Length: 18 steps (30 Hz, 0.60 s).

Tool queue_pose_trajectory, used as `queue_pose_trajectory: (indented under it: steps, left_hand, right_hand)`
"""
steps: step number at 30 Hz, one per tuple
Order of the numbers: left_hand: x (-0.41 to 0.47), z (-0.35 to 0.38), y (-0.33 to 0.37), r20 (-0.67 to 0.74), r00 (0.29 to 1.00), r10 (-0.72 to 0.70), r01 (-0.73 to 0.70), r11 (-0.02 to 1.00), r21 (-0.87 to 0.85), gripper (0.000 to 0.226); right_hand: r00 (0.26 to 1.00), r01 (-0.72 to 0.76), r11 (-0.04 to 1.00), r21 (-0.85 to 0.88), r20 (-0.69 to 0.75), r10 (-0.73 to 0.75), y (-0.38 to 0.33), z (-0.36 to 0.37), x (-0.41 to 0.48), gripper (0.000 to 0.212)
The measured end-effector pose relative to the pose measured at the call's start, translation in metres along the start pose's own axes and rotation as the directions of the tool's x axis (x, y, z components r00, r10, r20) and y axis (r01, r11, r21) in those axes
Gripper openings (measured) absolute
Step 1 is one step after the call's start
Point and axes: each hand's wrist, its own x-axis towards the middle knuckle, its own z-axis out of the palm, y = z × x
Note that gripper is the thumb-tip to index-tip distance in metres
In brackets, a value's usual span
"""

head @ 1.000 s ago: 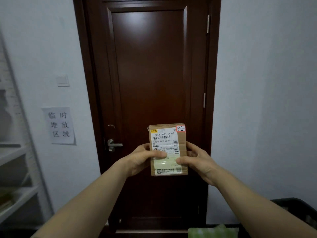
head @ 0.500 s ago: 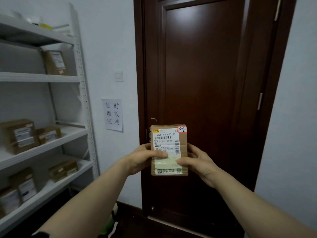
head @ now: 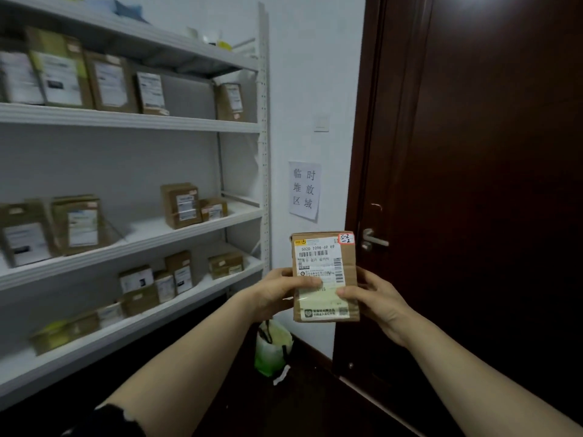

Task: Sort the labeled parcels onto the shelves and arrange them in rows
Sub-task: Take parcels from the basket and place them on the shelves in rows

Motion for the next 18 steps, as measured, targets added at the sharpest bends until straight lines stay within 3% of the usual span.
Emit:
queue_pose_trajectory:
  steps: [6,11,18]
  left_hand:
    - [-0.037,-0.028,-0.013,-0.101,0.994,-0.043,0.042,0.999,-0.013,0.061]
    - [-0.064,-0.048,-0.018,-0.221,0.971,-0.092,0.086,0.996,-0.032,0.046]
    - [-0.080,-0.073,-0.038,-0.297,0.946,-0.126,0.113,0.992,-0.058,0.045]
  right_hand:
    - [0.991,-0.039,0.999,0.019,0.125,0.036,0.017,0.038,0.011,0.070]
    - [0.974,-0.051,0.996,0.079,0.225,0.032,0.027,0.070,0.016,0.053]
    - [0.959,-0.087,0.989,0.120,0.279,0.050,0.047,0.101,0.022,0.053]
